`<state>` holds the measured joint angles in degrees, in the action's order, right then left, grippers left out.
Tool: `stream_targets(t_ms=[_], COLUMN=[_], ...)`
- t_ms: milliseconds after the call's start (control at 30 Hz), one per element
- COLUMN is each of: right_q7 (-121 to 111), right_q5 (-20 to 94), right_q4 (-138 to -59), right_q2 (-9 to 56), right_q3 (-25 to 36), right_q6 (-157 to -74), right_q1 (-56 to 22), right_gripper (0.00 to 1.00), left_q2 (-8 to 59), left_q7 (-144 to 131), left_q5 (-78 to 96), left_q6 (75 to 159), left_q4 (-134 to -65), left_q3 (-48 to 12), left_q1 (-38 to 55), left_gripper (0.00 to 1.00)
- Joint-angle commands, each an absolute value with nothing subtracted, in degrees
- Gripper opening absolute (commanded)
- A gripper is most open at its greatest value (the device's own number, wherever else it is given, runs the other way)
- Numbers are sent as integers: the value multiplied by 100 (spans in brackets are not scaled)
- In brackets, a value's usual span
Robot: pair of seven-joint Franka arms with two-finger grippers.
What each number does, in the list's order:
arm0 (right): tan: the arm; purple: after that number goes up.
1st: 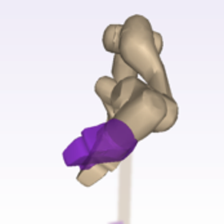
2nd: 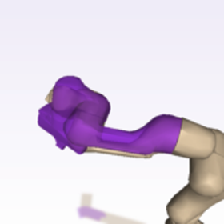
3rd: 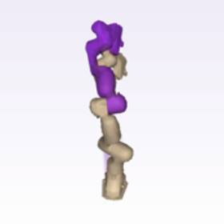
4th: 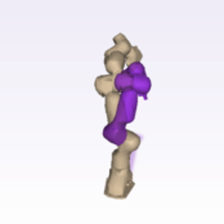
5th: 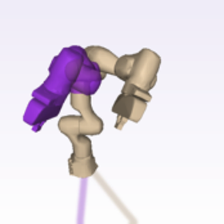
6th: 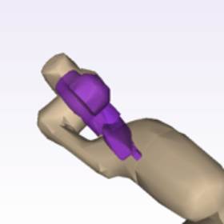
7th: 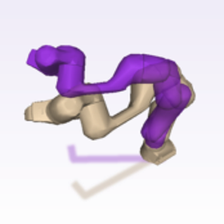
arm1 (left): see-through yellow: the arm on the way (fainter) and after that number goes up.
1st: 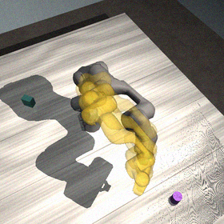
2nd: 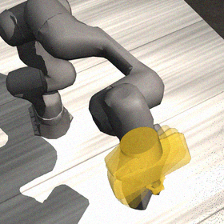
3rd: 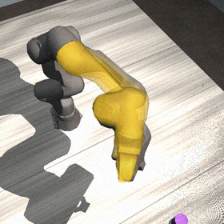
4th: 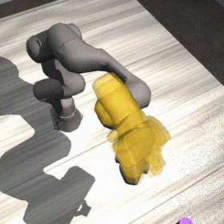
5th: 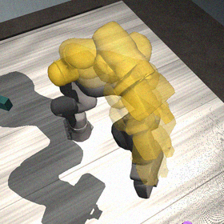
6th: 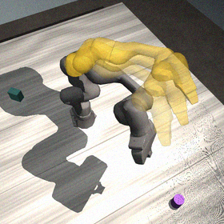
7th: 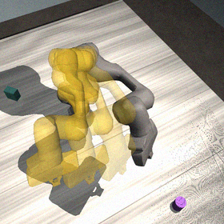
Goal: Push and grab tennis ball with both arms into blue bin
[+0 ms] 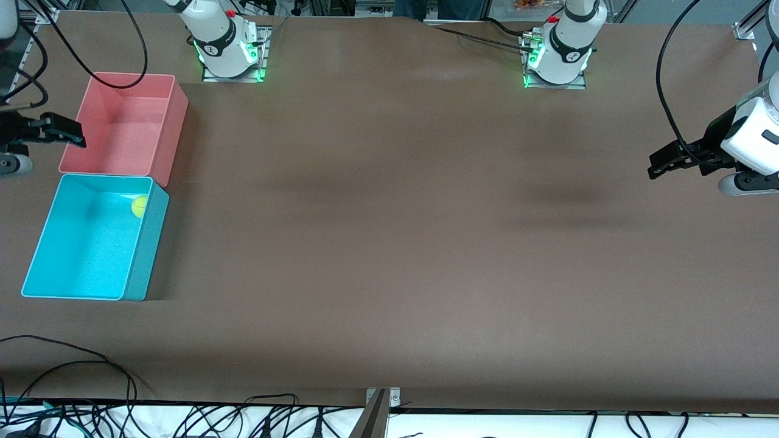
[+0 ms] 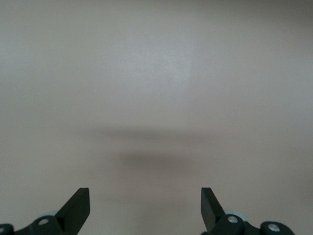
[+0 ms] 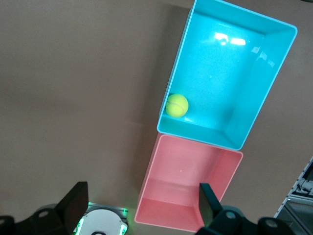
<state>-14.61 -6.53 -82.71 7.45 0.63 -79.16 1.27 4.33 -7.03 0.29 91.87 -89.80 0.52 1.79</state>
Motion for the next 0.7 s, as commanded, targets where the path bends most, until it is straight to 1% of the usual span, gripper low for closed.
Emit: stream_targets(t_ms=[0, 67, 200, 267, 433, 667], right_q7=[-1064, -985, -765, -634, -580, -624], right_q5=[-414, -186, -62, -35, 132, 70], right_q4=[-9087, -9368, -10211, -10475, -10389, -9809], right_q2=[54, -113, -605, -790, -747, -387], right_q3=[211, 211, 211, 211, 193, 123], right_q6=[-8226, -8471, -9385, -9588, -9492, -9080], right_q1=[-97, -53, 18, 26, 44, 62], right_gripper=[100, 100, 100, 100, 100, 100], left_q2=[431, 431, 431, 439, 431, 431], left_q7=[-598, -598, -606, -598, -606, -598], left_q5=[-70, -70, -70, -70, -70, -70], left_q6=[9141, 9141, 9141, 9141, 9141, 9141], left_q4=[-8965, -8965, -8965, -8965, -8965, -8965], left_q3=[53, 44, 44, 44, 44, 44], left_q1=[193, 193, 193, 193, 193, 193], left_gripper=[100, 100, 100, 100, 100, 100])
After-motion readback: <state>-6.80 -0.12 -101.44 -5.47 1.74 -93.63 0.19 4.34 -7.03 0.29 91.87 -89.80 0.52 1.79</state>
